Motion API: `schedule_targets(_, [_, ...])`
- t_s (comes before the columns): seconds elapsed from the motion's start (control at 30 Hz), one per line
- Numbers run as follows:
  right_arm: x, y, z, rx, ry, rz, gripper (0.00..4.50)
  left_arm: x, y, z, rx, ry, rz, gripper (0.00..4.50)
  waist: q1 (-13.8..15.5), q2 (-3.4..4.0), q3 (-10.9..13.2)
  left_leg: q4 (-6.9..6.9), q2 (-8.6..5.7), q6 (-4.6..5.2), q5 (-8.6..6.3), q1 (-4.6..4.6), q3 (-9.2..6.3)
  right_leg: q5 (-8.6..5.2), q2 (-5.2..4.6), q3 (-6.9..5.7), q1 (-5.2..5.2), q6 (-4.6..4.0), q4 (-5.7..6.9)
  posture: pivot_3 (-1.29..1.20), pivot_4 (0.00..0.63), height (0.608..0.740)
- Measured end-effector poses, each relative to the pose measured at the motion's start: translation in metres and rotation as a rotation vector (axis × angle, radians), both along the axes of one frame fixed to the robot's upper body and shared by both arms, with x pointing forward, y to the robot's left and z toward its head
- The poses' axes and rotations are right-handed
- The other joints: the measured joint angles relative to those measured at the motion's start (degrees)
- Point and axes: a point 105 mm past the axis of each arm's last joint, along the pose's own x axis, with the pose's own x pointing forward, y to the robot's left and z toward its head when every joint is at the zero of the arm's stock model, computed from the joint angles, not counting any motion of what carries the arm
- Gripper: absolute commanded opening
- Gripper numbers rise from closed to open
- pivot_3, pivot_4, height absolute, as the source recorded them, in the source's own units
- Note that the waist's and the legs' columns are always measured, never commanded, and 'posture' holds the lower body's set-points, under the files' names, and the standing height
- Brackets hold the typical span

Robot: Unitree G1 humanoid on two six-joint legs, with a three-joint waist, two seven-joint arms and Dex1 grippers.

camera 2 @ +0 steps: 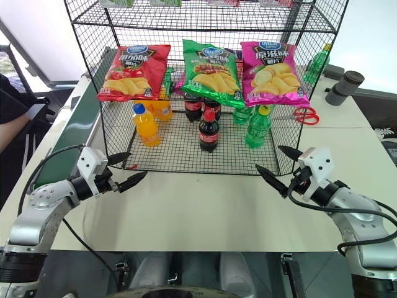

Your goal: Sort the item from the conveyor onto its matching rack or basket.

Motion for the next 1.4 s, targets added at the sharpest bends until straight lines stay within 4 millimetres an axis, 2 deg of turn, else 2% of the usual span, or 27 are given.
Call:
schedule_targets(0.53, [0.0003,0.0014,-0.0063,-0.015,0.016,0.008,4.48,0.0038,-0.0011,0.0064,0.006,-0.027,0.012,4.50,-0.06,0.00,0.00,0.00,0.00,0.00,0.00,0.01,0.00,0.00,0.02,0.00,0.00,0.00,0.02,0.00,0.150,0.740])
schedule_targets(1.4, [0.0050,0.0079,-0.0072,-0.003,0.011,0.008,4.48,0.0005,0.0010,0.0057,-0.004,-0.023,0.059,4.50,0.00,0.00,0.00,0.02,0.00,0.00,0.00,0.01,0.00,0.00,0.02,0.00,0.00,0.00,0.02,0.00,0.150,0.740])
